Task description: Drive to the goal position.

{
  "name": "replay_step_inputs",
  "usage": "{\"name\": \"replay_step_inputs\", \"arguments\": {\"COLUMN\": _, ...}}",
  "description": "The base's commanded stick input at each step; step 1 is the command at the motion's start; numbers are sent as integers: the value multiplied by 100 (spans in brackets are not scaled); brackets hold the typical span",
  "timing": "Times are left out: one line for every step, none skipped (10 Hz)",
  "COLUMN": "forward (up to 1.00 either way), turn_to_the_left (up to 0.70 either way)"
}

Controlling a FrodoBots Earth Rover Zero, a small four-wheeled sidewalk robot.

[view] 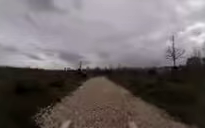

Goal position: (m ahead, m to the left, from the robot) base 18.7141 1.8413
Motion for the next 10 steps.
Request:
{"name": "replay_step_inputs", "arguments": {"forward": 70, "turn_to_the_left": 0}}
{"name": "replay_step_inputs", "arguments": {"forward": 70, "turn_to_the_left": 0}}
{"name": "replay_step_inputs", "arguments": {"forward": 70, "turn_to_the_left": 0}}
{"name": "replay_step_inputs", "arguments": {"forward": 70, "turn_to_the_left": 0}}
{"name": "replay_step_inputs", "arguments": {"forward": 70, "turn_to_the_left": 0}}
{"name": "replay_step_inputs", "arguments": {"forward": 70, "turn_to_the_left": 0}}
{"name": "replay_step_inputs", "arguments": {"forward": 70, "turn_to_the_left": 0}}
{"name": "replay_step_inputs", "arguments": {"forward": 70, "turn_to_the_left": 0}}
{"name": "replay_step_inputs", "arguments": {"forward": 70, "turn_to_the_left": -3}}
{"name": "replay_step_inputs", "arguments": {"forward": 70, "turn_to_the_left": -22}}
